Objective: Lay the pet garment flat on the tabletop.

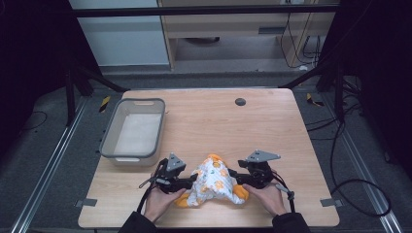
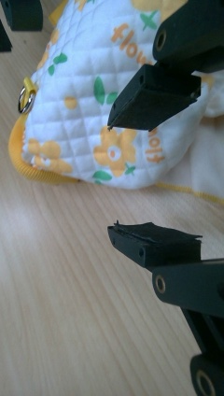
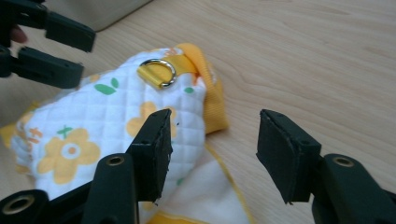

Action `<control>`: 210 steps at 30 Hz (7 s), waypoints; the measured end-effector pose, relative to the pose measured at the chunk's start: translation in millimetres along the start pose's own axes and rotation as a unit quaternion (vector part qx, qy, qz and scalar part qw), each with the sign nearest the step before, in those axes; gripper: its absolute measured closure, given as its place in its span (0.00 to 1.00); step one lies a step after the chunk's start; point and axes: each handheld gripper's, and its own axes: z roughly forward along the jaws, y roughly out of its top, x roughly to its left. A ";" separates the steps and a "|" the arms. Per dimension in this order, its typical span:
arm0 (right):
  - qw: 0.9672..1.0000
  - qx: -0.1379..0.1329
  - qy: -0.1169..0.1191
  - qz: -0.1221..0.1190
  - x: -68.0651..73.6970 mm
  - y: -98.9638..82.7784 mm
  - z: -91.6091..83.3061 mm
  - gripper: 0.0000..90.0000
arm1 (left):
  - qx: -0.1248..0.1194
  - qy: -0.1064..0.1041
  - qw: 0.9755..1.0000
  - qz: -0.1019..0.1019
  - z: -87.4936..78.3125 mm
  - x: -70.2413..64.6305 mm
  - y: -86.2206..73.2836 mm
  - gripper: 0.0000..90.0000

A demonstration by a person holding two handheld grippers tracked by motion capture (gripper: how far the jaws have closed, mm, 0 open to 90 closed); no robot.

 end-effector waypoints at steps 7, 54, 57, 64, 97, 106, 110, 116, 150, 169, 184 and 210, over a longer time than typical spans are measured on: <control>1.000 0.016 0.019 0.006 4.0 -4.7 10.5 0.55 | 0.027 -0.011 1.000 0.001 10.3 -4.7 -5.0 0.56; 0.996 -0.080 0.038 -0.029 12.5 25.4 -45.2 1.00 | -0.098 -0.037 0.994 0.015 -60.4 -16.2 33.1 0.92; 0.994 -0.104 0.027 -0.032 12.7 36.8 -53.6 1.00 | -0.116 -0.033 0.992 0.019 -66.1 -17.0 47.0 0.92; 0.984 -0.174 -0.044 -0.018 -1.0 72.3 -47.6 1.00 | -0.150 0.018 0.988 0.022 -57.5 -8.7 101.9 0.92; 0.994 -0.039 -0.098 -0.020 -26.3 -5.1 -53.6 0.50 | -0.055 0.078 0.995 0.021 -35.5 28.0 3.3 0.41; 0.996 -0.011 -0.082 -0.022 -26.2 -23.5 -37.6 0.49 | -0.009 0.073 0.997 0.031 -12.4 29.9 -12.5 0.39; 0.996 0.008 -0.073 -0.041 -23.2 -27.6 -23.6 0.51 | 0.001 0.072 0.997 0.042 -3.9 31.1 -13.5 0.40; 0.996 0.028 -0.070 -0.052 -24.0 -28.2 -5.4 0.57 | 0.020 0.057 0.997 0.043 16.7 31.8 -12.9 0.45; 0.999 -0.035 -0.028 0.030 -21.6 7.1 -40.3 0.86 | -0.014 -0.007 1.000 -0.027 -17.2 32.9 18.0 0.91; 0.994 -0.044 -0.093 -0.020 -27.4 -7.0 -39.2 0.61 | -0.030 0.038 0.999 -0.007 -19.4 33.3 0.1 0.53; 0.996 0.044 -0.080 -0.007 -34.2 -37.7 -28.4 0.56 | 0.026 0.053 0.998 0.017 22.4 22.8 -13.8 0.53; 1.000 -0.022 0.001 0.008 -12.7 -28.9 -88.1 0.97 | 0.007 -0.056 0.998 -0.035 -49.7 23.7 -14.0 0.91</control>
